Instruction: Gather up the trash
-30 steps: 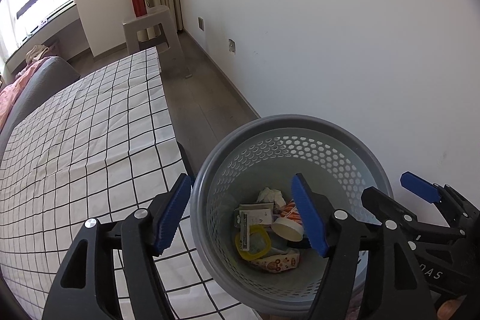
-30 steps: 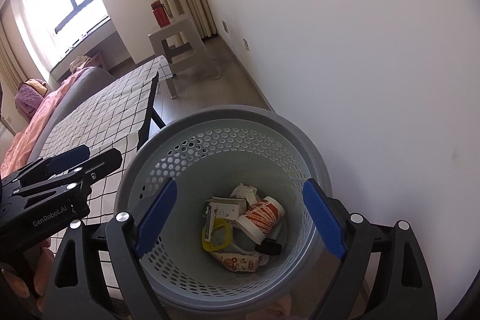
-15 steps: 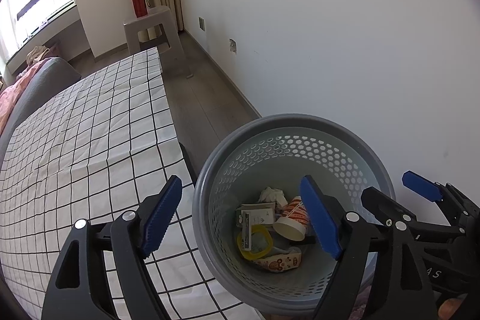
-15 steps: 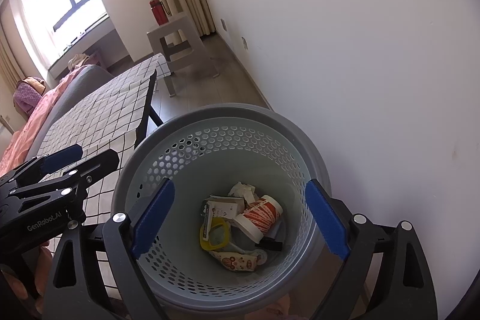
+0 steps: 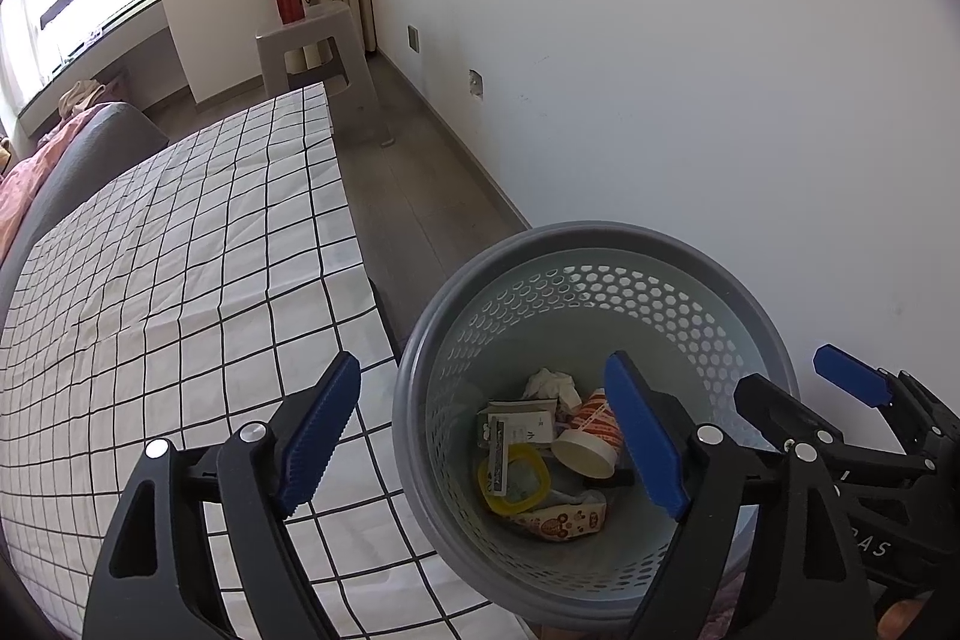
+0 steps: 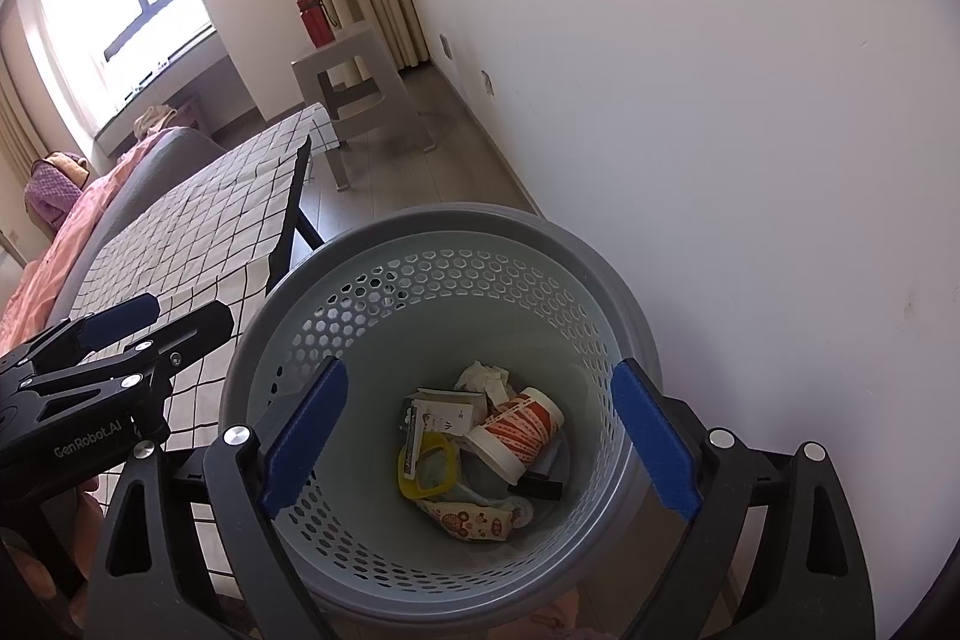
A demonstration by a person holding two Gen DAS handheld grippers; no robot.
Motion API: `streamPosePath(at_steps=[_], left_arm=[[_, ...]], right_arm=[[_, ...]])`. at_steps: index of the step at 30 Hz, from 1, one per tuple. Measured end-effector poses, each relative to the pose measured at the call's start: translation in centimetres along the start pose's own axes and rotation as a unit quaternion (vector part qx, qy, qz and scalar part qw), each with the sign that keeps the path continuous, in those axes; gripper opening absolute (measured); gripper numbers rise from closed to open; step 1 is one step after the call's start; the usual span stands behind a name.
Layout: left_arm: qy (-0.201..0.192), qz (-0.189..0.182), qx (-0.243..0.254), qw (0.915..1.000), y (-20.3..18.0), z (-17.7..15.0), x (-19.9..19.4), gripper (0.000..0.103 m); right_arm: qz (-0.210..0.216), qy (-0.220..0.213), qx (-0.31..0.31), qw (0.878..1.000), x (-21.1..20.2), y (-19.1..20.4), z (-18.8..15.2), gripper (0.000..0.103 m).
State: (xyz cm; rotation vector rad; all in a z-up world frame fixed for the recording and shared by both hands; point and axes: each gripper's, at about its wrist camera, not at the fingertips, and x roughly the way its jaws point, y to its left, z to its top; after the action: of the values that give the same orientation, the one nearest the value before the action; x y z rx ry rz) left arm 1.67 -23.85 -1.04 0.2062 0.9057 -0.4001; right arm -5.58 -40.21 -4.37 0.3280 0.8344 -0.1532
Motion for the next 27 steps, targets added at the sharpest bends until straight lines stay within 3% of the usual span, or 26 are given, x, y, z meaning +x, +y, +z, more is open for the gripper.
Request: streamPosePath(at_steps=[27], left_arm=[[0.005,0.01,0.012,0.9999,-0.52,-0.15,0.1,0.08]], right_arm=[[0.0,0.001,-0.001,1.0,0.05,-0.01,-0.07,0.089]])
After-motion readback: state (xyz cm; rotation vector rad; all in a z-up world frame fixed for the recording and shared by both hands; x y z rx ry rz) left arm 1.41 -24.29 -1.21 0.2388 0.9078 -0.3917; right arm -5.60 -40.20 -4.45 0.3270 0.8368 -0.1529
